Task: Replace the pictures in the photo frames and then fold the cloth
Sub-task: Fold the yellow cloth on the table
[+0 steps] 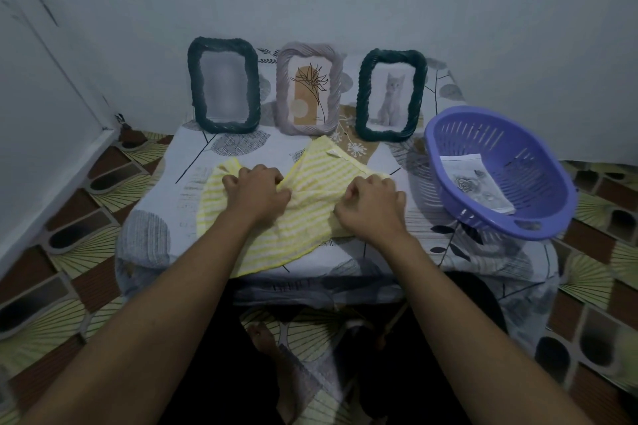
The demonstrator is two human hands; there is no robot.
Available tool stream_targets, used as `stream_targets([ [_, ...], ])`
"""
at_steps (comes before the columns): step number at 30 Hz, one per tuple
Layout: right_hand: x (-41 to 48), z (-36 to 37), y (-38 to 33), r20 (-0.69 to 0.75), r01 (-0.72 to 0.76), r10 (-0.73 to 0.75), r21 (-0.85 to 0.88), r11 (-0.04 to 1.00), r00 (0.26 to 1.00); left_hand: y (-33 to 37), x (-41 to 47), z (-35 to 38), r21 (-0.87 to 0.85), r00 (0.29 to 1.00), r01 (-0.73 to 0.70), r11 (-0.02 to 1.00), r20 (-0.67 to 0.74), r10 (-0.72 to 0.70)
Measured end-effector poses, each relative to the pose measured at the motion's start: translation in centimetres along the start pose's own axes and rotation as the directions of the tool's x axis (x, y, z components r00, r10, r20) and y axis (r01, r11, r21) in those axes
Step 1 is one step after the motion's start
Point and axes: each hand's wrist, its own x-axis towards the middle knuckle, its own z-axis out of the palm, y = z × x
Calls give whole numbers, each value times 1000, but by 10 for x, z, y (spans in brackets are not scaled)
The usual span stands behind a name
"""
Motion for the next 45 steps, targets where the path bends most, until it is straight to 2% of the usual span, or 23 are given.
stream_targets([
  [2,-3,2,-1,196,58,-48,-45,997,980,-1,1,0,-11,1000,5,1000,-31,-5],
  [4,-5,5,0,304,90,-55,-105,990,951,-3,3,-1,-29,999,19,999,-46,-20],
  [8,-2,7,9,235,73,-48,-99,992,971,-7,4,-2,-97,995,69,993,-59,-75],
  [11,5,5,13,173,11,10,-119,993,985,-10,2,-2,-166,991,121,979,-40,-129],
  [16,8,2,14,-101,-143,133,-98,985,986,-7,0,-3,-265,990,141,954,49,-133],
  [17,8,0,14,-95,-172,163,-87,981,982,-4,-2,-5,-280,990,140,950,56,-129],
  [21,5,-6,17,107,-198,222,-197,960,969,4,-4,-11,-382,988,157,911,64,-143],
  [24,2,-9,19,114,-186,213,-214,959,970,3,-3,-15,-467,989,142,873,26,-147],
  [26,3,-5,21,126,-179,196,-136,974,972,3,-3,-17,-523,990,115,845,-7,-139],
  [29,4,-1,20,76,-166,158,122,978,985,3,-5,-23,-569,989,75,819,-62,-133],
  [31,5,-4,13,9,-138,144,365,921,989,2,-7,-28,-607,989,23,794,-102,-107],
  [32,6,-7,8,-13,-152,182,494,856,983,2,-8,-31,-634,989,-1,773,-117,-95],
  [33,8,-12,3,-7,-186,244,628,756,970,1,-9,-35,-674,987,-17,738,-131,-96],
  [35,15,-22,-5,104,-279,372,844,458,923,2,-12,-44,-772,977,-33,635,-158,-142],
  [36,20,-26,-7,154,-298,405,899,321,901,1,-13,-49,-810,971,-33,585,-165,-174],
  [37,24,-30,-8,170,-290,422,927,238,890,-2,-13,-54,-849,965,-27,528,-159,-206],
  [40,33,-42,-12,108,-214,437,956,199,893,-15,-9,-66,-942,954,-12,335,-111,-278],
  [45,31,-55,-18,22,-83,348,983,163,937,-22,-11,-83,-988,940,-41,148,-88,-329],
])
